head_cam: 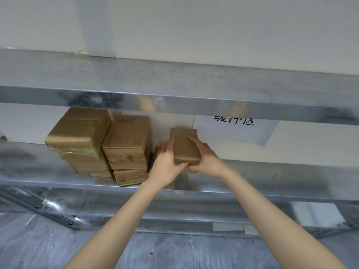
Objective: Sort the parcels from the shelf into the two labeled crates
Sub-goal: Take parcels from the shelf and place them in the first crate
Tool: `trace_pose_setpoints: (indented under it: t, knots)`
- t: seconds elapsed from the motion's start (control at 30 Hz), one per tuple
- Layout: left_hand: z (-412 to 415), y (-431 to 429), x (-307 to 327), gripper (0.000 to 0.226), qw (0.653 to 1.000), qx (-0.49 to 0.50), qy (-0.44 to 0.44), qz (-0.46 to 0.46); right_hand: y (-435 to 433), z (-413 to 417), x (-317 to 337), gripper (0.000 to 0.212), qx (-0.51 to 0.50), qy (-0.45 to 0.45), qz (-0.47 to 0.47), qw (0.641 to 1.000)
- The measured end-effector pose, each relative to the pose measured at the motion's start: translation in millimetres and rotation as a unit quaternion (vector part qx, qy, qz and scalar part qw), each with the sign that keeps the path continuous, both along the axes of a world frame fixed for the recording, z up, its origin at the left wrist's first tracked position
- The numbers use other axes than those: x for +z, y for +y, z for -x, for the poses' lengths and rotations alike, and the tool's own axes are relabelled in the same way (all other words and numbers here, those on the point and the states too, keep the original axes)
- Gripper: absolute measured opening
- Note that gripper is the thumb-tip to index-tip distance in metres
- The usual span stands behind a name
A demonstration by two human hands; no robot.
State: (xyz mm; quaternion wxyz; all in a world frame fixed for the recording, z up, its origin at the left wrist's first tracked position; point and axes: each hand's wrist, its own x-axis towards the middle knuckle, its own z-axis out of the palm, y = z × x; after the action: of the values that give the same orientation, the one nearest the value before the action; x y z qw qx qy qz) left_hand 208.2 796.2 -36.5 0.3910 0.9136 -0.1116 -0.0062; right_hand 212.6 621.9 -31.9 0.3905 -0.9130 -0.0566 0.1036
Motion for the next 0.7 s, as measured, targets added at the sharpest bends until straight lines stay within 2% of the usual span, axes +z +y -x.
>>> trace_pose_setpoints:
  t: [0.07,0.17,0.27,0.33,0.57,0.7]
  knots:
    - [5.1,-18.0,10.1,0.099,1.000,-0.011,0.002,0.019,-17.7,15.5,8.5,0.132,-0.024,0.001,-0.038,0.999]
    - [17.8,-57.1,27.6,0.091,0.996,-0.054,0.033,0.067,-59.1,46.0,18.6,0.128,-0.078,0.005,-0.121,0.990]
    - [40.5,-109.9,47.8,0.077,0.973,-0.098,0.091,0.185,-111.7,87.7,33.4,0.123,-0.152,0.007,-0.178,0.972]
    - [59.1,-151.5,60.2,0.072,0.958,-0.119,0.121,0.232,-148.6,120.3,42.9,0.122,-0.214,-0.010,-0.217,0.952]
    - [155.3,-314.8,95.4,0.061,0.935,-0.207,0.126,0.258,-271.9,262.0,78.9,0.124,-0.396,-0.089,-0.259,0.877]
    - [229.3,-400.6,114.8,0.057,0.915,-0.270,0.121,0.274,-332.1,354.6,101.8,0.108,-0.440,-0.122,-0.254,0.853]
